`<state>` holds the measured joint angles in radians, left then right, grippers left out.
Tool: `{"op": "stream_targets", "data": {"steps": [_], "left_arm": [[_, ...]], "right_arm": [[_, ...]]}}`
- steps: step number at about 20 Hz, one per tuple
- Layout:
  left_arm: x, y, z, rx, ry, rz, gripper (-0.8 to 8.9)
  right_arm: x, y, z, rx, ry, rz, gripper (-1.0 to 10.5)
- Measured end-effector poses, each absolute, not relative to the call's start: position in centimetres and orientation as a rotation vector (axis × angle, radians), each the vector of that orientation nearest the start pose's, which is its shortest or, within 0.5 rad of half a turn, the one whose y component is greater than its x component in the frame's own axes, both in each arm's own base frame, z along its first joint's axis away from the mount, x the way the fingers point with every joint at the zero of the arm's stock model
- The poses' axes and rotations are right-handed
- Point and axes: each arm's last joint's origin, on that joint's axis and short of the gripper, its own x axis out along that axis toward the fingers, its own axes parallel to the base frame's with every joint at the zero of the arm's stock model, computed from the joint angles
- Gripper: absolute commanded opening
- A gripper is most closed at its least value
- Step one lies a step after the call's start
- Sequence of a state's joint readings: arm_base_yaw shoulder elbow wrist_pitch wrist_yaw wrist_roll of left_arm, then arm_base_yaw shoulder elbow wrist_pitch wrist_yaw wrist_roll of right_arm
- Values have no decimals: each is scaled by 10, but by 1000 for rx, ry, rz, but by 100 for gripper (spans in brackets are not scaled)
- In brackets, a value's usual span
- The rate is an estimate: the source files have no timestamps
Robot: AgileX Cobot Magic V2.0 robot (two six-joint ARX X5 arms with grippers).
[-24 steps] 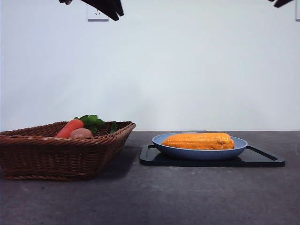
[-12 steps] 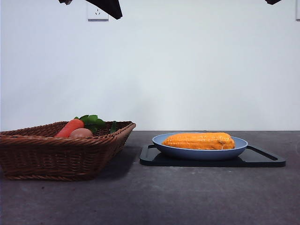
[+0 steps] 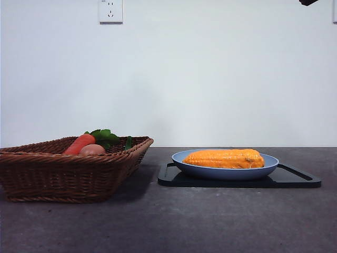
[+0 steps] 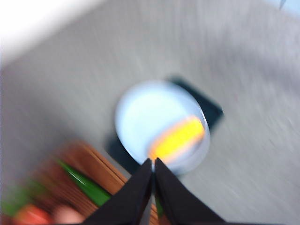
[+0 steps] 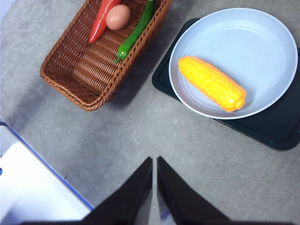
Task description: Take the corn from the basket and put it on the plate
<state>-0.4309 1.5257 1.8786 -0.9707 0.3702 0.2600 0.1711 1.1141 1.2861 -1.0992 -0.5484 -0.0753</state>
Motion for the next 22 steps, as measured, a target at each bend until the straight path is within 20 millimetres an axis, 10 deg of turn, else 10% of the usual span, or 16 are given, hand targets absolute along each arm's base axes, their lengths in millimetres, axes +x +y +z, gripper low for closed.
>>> {"op": "stream_targets", "data": {"steps": [3, 7, 13, 22], "left_arm": [[220, -86, 494, 278, 278, -743, 8], [181, -33, 481, 252, 151, -521, 8], [127, 0, 395, 236, 23, -291, 8], [98, 1, 242, 176, 81, -248, 8]], "right_arm": [[185, 47, 368, 111, 903, 699, 2], [185, 47, 368, 111, 903, 699, 2], [185, 47, 368, 111, 902, 700, 2], [185, 47, 368, 111, 903, 699, 2]]}}
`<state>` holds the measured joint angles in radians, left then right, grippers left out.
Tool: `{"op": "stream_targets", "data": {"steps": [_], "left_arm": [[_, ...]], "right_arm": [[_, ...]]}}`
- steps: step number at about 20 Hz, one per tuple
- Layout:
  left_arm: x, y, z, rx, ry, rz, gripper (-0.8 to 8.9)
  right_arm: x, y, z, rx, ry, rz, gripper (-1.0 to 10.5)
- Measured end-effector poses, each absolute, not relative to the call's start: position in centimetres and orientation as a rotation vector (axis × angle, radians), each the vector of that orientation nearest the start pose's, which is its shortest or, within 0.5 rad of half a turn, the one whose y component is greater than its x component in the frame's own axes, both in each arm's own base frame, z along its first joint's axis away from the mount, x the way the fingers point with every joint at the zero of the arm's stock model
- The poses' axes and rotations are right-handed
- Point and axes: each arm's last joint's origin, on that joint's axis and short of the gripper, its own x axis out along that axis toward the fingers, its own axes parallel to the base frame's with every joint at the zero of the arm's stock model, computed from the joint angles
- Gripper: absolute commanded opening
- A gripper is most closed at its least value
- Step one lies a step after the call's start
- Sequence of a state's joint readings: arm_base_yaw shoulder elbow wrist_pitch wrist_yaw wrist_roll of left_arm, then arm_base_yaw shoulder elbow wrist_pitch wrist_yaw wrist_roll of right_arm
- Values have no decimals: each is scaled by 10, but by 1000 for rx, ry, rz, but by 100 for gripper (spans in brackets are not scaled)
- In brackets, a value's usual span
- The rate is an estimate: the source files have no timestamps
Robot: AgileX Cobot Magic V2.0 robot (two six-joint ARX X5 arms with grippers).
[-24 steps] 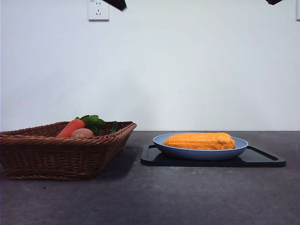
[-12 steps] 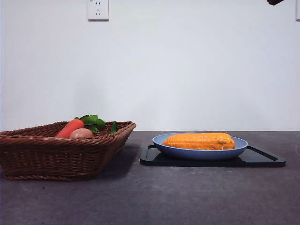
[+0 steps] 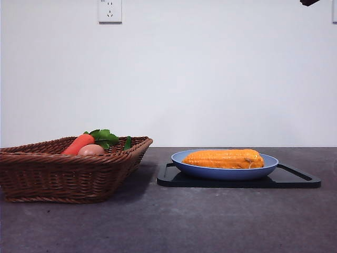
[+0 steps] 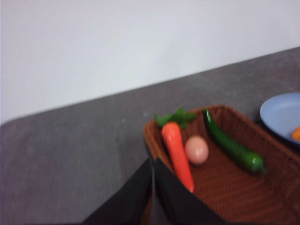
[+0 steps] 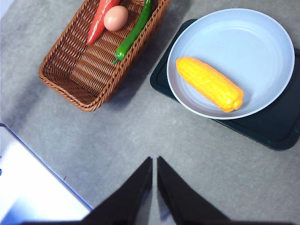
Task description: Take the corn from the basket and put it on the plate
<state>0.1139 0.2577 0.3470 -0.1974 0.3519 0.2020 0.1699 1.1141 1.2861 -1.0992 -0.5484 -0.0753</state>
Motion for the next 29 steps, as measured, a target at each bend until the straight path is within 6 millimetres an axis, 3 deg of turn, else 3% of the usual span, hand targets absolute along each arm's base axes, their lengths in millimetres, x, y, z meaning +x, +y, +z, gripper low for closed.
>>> {"op": "stream_targets", "data": {"steps": [4, 11, 29], "left_arm": [[93, 1, 192, 136, 120, -226, 8], [93, 2, 160, 57, 153, -208, 7], [92, 2, 159, 1, 162, -203, 8]], "right_arm": [[185, 47, 368, 111, 902, 700, 2], [185, 47, 368, 111, 902, 700, 2], [185, 47, 368, 111, 902, 700, 2]]}}
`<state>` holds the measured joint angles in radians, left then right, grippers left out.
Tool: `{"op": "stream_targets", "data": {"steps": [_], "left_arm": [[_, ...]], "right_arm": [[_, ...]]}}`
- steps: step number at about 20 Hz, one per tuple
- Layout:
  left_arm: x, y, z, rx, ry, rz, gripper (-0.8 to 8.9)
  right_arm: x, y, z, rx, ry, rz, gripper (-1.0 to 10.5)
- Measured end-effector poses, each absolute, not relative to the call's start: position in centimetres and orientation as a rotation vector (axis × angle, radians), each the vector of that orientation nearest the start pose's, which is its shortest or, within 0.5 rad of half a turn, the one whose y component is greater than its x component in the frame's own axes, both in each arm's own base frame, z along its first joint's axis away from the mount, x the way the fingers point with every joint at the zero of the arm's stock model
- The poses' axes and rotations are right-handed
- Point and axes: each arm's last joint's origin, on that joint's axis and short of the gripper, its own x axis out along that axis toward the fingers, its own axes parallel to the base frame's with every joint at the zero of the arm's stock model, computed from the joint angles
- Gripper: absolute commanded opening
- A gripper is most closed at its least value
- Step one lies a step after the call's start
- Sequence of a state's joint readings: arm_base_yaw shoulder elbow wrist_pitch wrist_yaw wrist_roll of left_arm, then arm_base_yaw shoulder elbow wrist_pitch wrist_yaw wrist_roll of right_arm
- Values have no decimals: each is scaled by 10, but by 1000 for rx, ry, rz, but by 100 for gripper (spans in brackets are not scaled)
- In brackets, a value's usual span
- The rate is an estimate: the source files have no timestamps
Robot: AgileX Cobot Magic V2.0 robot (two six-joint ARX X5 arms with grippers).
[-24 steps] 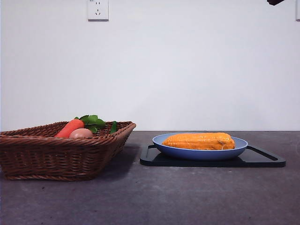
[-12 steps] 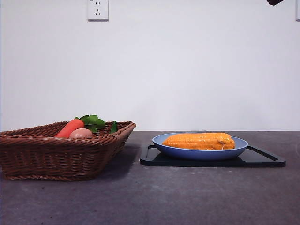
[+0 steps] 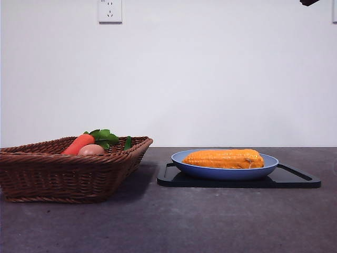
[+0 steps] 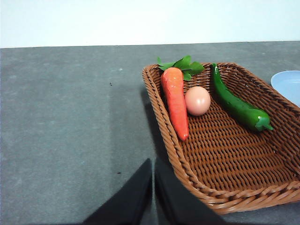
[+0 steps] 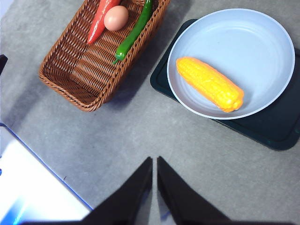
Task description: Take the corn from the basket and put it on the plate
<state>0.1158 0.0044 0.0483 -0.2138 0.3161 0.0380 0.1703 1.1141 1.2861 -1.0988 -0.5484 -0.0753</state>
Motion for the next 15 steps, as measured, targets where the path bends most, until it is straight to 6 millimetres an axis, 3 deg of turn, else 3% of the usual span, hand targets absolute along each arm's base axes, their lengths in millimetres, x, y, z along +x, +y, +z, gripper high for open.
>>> {"op": "stream_targets", "data": {"steps": [6, 11, 15], "left_arm": [[92, 2, 159, 1, 162, -203, 8], [92, 2, 159, 1, 163, -203, 8], [92, 2, 159, 1, 163, -203, 8]], "right_arm": [[188, 44, 372, 14, 805, 693, 2], [161, 25, 387, -119, 381, 584, 2], [137, 10, 348, -148, 158, 460, 2]]}}
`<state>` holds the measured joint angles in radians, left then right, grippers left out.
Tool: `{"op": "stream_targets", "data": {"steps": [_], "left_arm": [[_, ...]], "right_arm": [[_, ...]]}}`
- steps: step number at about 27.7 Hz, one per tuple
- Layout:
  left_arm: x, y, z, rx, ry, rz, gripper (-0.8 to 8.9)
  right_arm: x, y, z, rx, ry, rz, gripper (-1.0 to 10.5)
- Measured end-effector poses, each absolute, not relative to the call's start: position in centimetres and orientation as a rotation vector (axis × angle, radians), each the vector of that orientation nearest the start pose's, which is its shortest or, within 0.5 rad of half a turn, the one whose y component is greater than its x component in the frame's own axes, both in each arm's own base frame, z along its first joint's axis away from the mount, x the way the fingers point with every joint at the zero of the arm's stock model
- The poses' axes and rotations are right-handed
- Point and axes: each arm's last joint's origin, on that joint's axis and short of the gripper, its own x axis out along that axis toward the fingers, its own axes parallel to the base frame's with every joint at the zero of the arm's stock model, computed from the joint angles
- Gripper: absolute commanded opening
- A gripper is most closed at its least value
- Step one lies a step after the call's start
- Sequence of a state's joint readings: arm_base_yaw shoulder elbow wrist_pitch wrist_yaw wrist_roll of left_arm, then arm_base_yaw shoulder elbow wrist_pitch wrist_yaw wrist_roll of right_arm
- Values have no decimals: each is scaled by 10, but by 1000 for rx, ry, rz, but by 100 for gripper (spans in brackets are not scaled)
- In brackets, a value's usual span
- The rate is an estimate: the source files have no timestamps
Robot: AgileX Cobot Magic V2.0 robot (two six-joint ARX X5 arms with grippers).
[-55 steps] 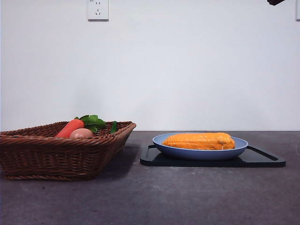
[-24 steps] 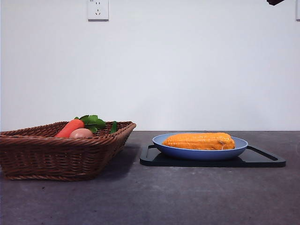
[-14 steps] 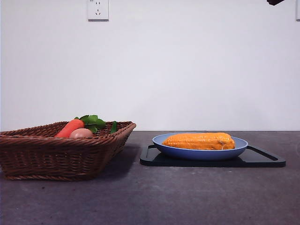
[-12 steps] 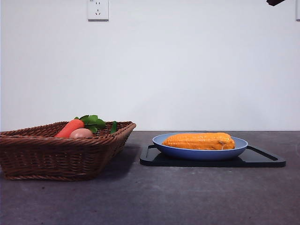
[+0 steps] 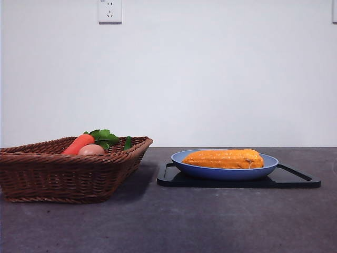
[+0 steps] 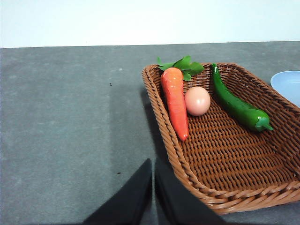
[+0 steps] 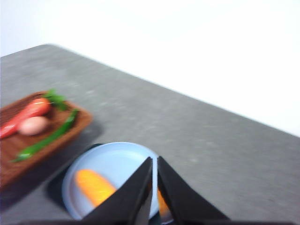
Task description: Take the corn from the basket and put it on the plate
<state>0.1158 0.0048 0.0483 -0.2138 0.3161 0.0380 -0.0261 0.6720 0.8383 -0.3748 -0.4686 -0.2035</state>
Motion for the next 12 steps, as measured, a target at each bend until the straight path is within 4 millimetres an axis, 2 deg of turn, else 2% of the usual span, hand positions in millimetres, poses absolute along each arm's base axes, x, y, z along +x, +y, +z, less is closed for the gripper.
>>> {"op": "stream_targets", "data": {"steps": [7, 12], "left_arm": [[92, 2, 159, 1, 162, -203, 8], [92, 2, 159, 1, 163, -203, 8]], "right_arm": [[113, 0, 279, -185, 45, 238, 2], [105, -1, 234, -175, 21, 191, 2]]}}
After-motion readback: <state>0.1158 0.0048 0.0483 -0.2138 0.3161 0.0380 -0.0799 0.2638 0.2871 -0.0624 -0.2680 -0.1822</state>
